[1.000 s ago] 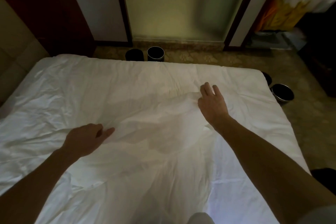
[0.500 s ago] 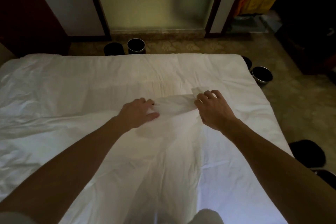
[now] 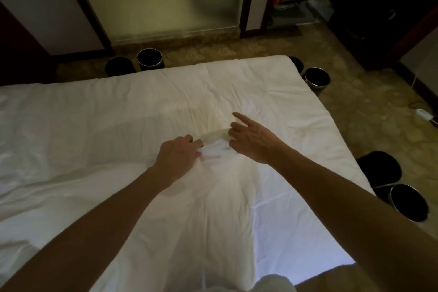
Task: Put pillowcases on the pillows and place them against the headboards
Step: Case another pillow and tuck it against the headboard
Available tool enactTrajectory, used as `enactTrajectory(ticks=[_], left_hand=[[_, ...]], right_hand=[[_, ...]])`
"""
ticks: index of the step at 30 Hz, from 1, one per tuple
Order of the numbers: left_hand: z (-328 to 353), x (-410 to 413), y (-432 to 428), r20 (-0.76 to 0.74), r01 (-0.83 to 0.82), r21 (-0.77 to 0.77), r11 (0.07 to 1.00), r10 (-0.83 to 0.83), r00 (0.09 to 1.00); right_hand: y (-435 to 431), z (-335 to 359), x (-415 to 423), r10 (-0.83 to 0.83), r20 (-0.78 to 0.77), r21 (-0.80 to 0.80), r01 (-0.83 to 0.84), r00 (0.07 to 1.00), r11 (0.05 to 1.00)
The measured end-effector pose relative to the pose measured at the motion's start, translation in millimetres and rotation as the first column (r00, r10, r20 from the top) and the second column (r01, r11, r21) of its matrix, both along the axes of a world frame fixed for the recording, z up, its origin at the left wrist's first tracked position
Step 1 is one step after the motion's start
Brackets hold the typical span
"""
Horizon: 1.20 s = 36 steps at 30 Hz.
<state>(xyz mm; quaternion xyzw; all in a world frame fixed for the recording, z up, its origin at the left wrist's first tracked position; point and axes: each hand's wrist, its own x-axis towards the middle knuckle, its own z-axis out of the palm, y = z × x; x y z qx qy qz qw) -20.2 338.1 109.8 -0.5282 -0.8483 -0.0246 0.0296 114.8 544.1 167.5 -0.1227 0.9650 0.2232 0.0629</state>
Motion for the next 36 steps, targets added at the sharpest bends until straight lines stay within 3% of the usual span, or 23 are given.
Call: enactTrajectory(ticks=[4,9,11,13,14,15,17,19,21,23,25,28,33,36], left_hand=[[1,-4,-4,-0.021,-0.052,0.019,0.998,0.053,0.998],[0,-11,-8,-0.029,-0.104,0.071,0.992,0.106,0.994],[-4,-14,-9,-0.044,-0.116,0.07,0.991,0.12,0.992],[-8,-15,-10,-0.069,-0.123,0.073,0.99,0.128,0.989],[-9,-16,-11,-0.072,-0.125,0.078,0.989,0.131,0.989],[-10,-17,-12,-0.071,-0.126,0.083,0.989,0.132,0.989],[-10,-15,-14,-0.059,-0.128,0.084,0.988,0.133,0.989],[-10,-10,-15,-0.016,-0.163,0.09,0.982,0.165,0.986],[-7,0,-15,0.073,-0.265,0.089,0.96,0.259,0.963],[-3,10,-13,0.16,-0.346,0.074,0.935,0.331,0.93],[0,15,-15,0.214,-0.337,0.059,0.94,0.317,0.924],[3,9,-42,0.201,-0.317,0.054,0.947,0.301,0.932],[10,-28,-128,0.04,-0.389,-0.147,0.909,0.399,0.916],[13,-53,-182,-0.01,-0.471,-0.189,0.862,0.478,0.878]], right_hand=[[18,16,8,-0.14,-0.036,0.0,0.14,0.989,0.99],[31,17,33,-0.201,-0.112,-0.016,0.2,0.973,0.98],[28,12,44,-0.248,0.021,-0.029,0.248,0.969,0.968],[18,9,51,-0.373,0.278,-0.021,0.394,0.885,0.919],[13,9,52,-0.396,0.317,-0.058,0.435,0.862,0.899],[9,9,51,-0.364,0.289,-0.112,0.409,0.885,0.906],[-1,11,44,-0.245,0.026,-0.279,0.242,0.969,0.929],[-19,19,26,-0.121,-0.234,-0.369,0.027,0.965,0.929],[-41,25,-2,-0.055,-0.296,-0.384,-0.066,0.953,0.921],[-60,20,-30,-0.113,-0.217,-0.403,0.017,0.969,0.915],[-75,10,-48,-0.233,-0.04,-0.402,0.198,0.972,0.894],[-86,-8,-54,-0.314,0.192,-0.301,0.361,0.93,0.883],[-77,-18,-47,-0.341,0.148,-0.283,0.37,0.929,0.885],[-74,-15,-54,-0.33,0.15,-0.236,0.358,0.932,0.903]])
